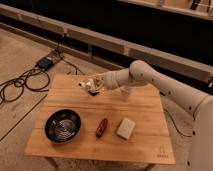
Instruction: Stand the bottle upright
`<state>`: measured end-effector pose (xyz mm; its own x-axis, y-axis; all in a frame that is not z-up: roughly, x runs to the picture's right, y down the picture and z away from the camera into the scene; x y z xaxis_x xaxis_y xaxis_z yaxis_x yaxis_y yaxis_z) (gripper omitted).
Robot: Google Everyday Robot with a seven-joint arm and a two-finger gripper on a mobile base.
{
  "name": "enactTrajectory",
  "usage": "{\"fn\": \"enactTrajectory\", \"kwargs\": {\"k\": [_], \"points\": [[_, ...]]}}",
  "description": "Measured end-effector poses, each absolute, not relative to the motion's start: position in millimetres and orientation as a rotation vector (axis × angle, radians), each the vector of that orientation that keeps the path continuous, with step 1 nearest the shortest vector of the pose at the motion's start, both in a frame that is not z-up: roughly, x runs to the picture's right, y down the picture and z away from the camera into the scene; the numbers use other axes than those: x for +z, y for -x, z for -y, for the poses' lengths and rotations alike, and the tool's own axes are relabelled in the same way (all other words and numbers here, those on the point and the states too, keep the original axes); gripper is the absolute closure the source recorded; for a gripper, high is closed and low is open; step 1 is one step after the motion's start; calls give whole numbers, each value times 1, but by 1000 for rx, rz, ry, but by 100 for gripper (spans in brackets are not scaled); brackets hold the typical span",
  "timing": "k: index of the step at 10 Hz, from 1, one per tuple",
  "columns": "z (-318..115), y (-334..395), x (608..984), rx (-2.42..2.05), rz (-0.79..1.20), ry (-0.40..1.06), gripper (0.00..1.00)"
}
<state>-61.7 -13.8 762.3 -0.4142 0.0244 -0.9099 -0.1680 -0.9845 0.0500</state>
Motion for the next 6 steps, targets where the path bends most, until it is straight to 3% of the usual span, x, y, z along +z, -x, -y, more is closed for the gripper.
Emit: {"fn": "enactTrajectory", "kwargs": {"k": [6], "points": [[18,64,761,2565,-206,1683,100]]}}
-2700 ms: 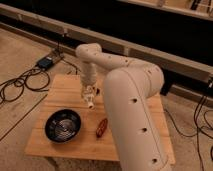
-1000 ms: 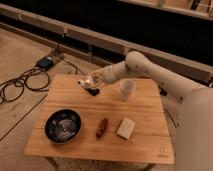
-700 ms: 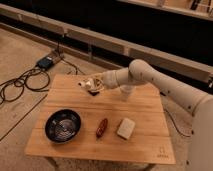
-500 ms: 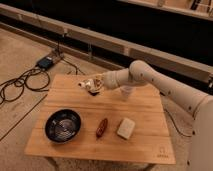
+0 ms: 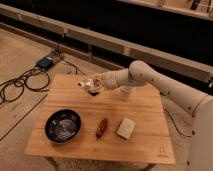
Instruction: Stand the bottle upright
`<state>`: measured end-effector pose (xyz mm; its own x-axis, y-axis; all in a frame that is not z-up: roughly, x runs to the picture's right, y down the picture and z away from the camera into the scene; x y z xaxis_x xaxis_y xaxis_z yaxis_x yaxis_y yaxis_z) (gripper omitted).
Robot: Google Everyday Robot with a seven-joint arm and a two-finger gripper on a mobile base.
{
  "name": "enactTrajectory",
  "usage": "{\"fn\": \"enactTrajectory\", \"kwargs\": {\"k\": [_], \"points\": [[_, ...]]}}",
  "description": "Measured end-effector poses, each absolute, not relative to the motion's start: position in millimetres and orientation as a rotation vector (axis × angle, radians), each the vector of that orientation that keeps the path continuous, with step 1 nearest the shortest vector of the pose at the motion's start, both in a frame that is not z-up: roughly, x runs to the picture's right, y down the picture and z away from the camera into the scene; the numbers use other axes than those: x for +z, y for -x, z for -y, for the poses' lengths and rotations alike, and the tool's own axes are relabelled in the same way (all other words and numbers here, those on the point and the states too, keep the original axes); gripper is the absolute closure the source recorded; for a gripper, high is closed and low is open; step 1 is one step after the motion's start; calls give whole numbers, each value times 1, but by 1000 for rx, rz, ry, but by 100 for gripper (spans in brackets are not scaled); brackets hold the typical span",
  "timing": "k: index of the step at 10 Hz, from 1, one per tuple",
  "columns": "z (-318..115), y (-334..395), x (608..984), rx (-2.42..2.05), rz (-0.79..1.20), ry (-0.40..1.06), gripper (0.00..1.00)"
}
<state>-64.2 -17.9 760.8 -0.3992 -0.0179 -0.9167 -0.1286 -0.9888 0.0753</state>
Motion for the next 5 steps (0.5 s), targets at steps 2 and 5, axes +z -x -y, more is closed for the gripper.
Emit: {"fn": "enactTrajectory", "kwargs": {"k": [2,5], "points": [[30,62,756,2653,-230,1885,100],[36,52,753,2731,-287,2267,100]]}}
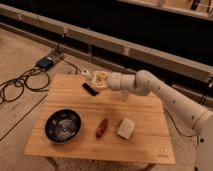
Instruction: Stand the bottle upright
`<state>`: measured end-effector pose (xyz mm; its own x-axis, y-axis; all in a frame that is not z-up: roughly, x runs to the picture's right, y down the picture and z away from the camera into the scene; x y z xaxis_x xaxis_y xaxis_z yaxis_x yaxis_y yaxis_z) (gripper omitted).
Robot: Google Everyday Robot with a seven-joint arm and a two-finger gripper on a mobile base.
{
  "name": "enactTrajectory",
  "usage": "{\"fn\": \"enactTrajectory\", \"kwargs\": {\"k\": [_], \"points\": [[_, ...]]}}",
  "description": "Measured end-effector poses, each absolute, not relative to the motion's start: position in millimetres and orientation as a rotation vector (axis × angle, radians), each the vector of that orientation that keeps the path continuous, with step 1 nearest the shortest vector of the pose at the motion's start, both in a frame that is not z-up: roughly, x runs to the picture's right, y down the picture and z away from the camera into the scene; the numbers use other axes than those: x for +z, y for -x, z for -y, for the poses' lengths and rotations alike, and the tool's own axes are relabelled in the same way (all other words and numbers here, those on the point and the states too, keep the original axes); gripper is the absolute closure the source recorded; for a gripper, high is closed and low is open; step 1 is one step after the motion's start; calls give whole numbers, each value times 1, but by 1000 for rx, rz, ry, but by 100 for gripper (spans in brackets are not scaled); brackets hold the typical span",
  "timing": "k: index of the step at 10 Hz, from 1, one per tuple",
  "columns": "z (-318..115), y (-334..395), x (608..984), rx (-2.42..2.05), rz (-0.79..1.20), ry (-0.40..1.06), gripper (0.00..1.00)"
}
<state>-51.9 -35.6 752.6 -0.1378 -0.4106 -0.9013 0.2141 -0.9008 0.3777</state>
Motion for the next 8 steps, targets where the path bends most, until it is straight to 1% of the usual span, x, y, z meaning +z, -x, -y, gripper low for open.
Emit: {"fn": "enactTrajectory", "kwargs": {"k": [3,6,8], "points": [[9,54,758,-1920,238,-1740,100],[-21,63,764,-1878,260,-1742,100],[-36,68,770,-1863,231,-1731,100]]}}
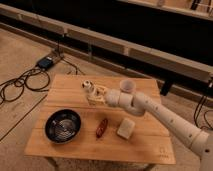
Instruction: Stand the bottle upright
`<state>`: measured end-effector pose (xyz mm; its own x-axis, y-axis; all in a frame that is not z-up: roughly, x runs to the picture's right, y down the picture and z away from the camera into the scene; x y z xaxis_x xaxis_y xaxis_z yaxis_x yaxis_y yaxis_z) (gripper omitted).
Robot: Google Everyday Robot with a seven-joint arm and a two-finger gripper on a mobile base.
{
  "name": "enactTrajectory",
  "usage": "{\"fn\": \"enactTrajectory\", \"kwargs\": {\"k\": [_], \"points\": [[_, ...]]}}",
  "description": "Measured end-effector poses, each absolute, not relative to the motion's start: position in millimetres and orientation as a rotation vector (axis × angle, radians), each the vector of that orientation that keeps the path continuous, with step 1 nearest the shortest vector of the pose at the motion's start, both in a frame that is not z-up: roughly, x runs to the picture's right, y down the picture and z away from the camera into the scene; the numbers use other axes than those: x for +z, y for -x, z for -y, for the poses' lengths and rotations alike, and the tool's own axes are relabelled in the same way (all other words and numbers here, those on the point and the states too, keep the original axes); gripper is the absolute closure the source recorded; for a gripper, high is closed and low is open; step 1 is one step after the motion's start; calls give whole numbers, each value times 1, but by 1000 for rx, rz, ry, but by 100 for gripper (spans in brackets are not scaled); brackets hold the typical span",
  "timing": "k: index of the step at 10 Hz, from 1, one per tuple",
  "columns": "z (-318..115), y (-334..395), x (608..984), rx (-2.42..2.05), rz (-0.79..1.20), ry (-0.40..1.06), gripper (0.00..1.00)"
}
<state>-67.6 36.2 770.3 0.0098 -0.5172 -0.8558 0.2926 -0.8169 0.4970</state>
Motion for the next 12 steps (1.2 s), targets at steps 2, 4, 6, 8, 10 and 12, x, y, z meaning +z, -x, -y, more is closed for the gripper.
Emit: {"fn": "enactTrajectory", "kwargs": {"k": [2,4,6,8,10,12], "points": [[-45,72,775,-1843,195,-1725,100],[-58,81,778,-1829,188,-1729,100],[-71,88,782,-1819,197,-1735,100],[-78,92,786,-1809,208,-1735,100],[-86,95,792,-1798,234,-1730,100],[-90,95,798,-1781,268,-1723,100]]}}
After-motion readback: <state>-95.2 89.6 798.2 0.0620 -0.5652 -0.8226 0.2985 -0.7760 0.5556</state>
